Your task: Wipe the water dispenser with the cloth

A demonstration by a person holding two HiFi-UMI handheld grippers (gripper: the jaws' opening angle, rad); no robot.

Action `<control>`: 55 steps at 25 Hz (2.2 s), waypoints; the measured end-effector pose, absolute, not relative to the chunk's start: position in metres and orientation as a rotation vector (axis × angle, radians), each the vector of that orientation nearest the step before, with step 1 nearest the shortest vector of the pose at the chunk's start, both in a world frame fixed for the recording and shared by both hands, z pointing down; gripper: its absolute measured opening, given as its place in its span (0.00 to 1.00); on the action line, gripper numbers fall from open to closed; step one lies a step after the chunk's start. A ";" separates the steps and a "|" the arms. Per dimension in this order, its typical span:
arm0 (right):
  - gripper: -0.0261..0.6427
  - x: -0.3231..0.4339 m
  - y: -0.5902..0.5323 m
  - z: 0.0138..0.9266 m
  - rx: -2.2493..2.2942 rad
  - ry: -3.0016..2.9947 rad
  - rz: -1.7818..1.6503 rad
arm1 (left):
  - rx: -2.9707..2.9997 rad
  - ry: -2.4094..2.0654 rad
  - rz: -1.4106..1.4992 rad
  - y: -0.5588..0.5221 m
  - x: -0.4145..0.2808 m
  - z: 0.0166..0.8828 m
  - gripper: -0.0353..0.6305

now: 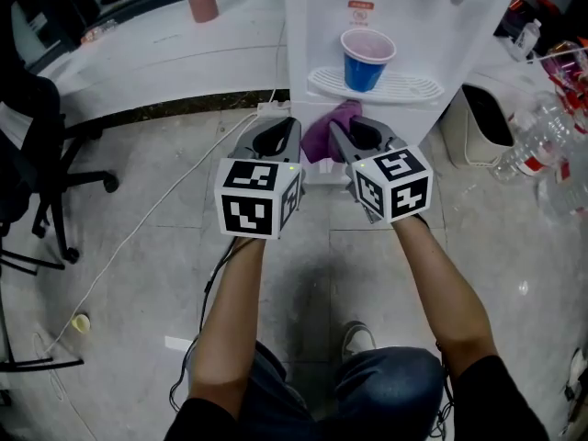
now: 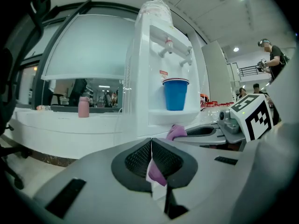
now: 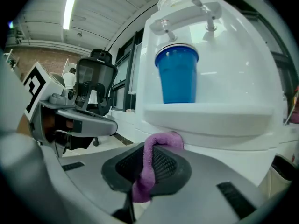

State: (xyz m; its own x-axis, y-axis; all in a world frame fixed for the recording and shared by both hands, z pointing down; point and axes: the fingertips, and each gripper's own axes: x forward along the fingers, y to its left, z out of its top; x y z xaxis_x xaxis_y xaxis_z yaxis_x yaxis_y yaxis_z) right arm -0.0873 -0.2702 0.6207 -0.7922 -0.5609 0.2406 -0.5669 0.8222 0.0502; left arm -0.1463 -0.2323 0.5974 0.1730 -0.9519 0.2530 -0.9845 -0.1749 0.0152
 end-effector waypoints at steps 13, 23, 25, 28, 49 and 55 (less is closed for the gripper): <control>0.09 0.010 -0.303 0.619 1.127 -2.668 0.039 | 2.321 -1.841 0.293 -0.247 -0.121 0.605 0.09; 0.09 0.073 -0.325 0.621 1.248 -2.578 0.018 | 2.320 -1.827 0.331 -0.249 -0.113 0.619 0.09; 0.09 0.078 -0.326 0.623 1.253 -2.563 0.023 | 2.319 -1.819 0.326 -0.249 -0.113 0.621 0.09; 0.09 0.079 -0.323 0.622 1.249 -2.567 0.018 | 2.312 -1.812 0.313 -0.248 -0.114 0.625 0.09; 0.09 -0.074 -0.235 0.653 0.811 -2.721 -0.123 | 2.197 -1.859 0.349 -0.212 -0.157 0.670 0.09; 0.09 -0.117 -0.230 0.697 0.739 -2.728 -0.080 | 2.191 -1.870 0.406 -0.199 -0.160 0.679 0.09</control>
